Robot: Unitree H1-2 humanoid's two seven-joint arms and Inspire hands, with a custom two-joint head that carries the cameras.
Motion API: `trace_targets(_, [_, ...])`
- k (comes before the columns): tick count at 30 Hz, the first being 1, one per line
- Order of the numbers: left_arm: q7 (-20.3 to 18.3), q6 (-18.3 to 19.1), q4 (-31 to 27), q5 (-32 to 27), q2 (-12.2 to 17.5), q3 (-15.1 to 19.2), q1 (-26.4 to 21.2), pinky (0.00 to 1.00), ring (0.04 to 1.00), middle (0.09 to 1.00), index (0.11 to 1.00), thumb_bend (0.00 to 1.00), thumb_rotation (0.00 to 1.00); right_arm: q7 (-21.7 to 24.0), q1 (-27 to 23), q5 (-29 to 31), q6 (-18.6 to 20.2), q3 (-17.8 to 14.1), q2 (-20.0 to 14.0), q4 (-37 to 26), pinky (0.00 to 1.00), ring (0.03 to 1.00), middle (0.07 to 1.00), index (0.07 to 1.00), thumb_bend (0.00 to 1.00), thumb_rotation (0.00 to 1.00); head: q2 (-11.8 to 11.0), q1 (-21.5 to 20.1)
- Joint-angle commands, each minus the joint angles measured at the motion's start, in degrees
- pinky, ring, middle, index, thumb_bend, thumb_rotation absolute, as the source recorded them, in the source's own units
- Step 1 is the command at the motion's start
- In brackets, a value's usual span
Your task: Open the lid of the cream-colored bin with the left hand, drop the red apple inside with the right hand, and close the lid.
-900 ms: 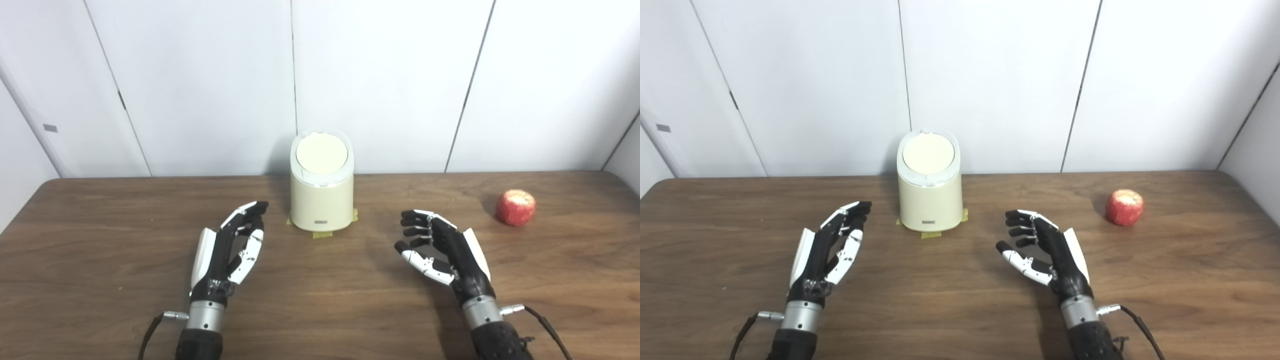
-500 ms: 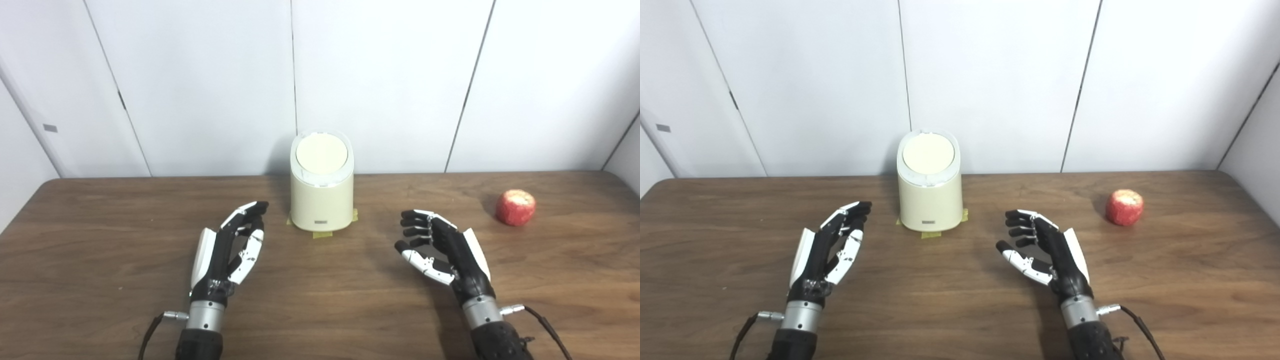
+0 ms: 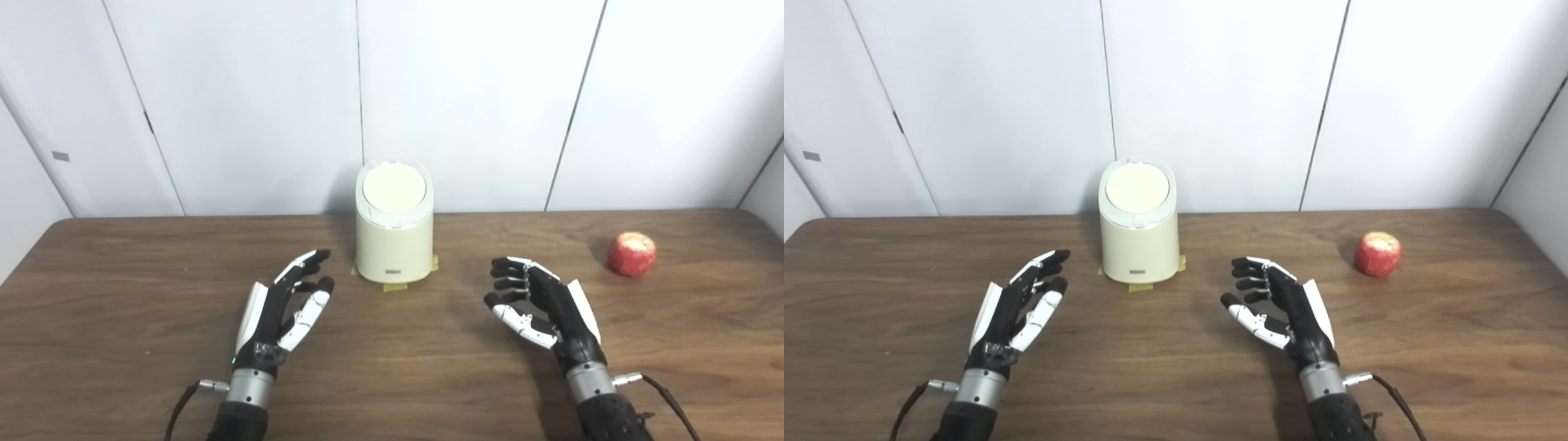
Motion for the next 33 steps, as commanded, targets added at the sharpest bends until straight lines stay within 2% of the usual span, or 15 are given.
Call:
trace_targets(1, [-0.2,1.49,-3.35,-0.04,-0.53,0.2,-5.02,0.87,0.937,0.951,0.945,0.81,0.91,0.05,-2.13,0.78,-0.63,-0.28,-0.14,-2.16,0.58,0.668,0.701,0.695,0.27,0.26,0.17,0.11])
trace_targets(6, [-0.33,7.25,-4.5,0.44,-1.62,0.48,-9.5,0.92,0.978,0.991,0.986,0.8,0.92,0.22,-2.19,1.22,-0.89,-0.19,-0.29,-1.89,0.59,0.687,0.715,0.706,0.27,0.3,0.09,-0.07])
trace_targets(12, [-0.57,15.14,-4.77,2.03,-2.86,0.1,-15.68,0.92,0.988,1.0,1.0,0.8,0.95,-0.27,-2.22,0.42,-1.27,0.01,-0.16,-1.84,0.58,0.666,0.697,0.698,0.26,0.27,0.12,-0.32])
trace_targets(16, [-0.85,18.72,-4.61,4.18,-2.75,-1.24,-18.71,0.91,0.988,1.0,1.0,0.82,0.96,-0.12,-2.14,0.71,-1.38,-0.01,-0.19,-1.92,0.58,0.669,0.703,0.697,0.27,0.26,0.12,-0.29])
trace_targets(20, [-1.95,24.37,-4.61,6.77,-2.59,-3.02,-22.2,0.88,0.989,1.0,1.0,0.87,0.91,-0.26,-2.01,0.45,-1.22,0.04,-0.11,-2.07,0.57,0.667,0.7,0.691,0.27,0.27,-0.05,-0.41])
trace_targets(23, [-3.84,28.71,-4.74,8.85,-2.42,-4.44,-24.76,0.89,0.999,1.0,1.0,0.81,0.91,-0.51,-1.93,-0.73,-0.89,0.33,-0.26,-2.33,0.56,0.66,0.697,0.69,0.27,0.28,-0.03,-0.49])
trace_targets(28, [-7.02,29.4,-3.15,13.65,-3.94,-4.8,-27.55,0.92,1.0,1.0,1.0,0.77,0.83,-0.39,-2.06,-0.47,-1.15,0.17,-0.12,-1.99,0.57,0.663,0.697,0.69,0.26,0.29,-0.2,-0.34])
trace_targets(33, [-9.11,29.41,1.36,20.55,-5.86,-4.44,-30.01,0.93,1.0,1.0,1.0,0.73,0.82,-0.52,-2.02,-0.87,-1.05,0.28,-0.05,-2.12,0.56,0.656,0.694,0.691,0.26,0.27,-0.24,-0.52])
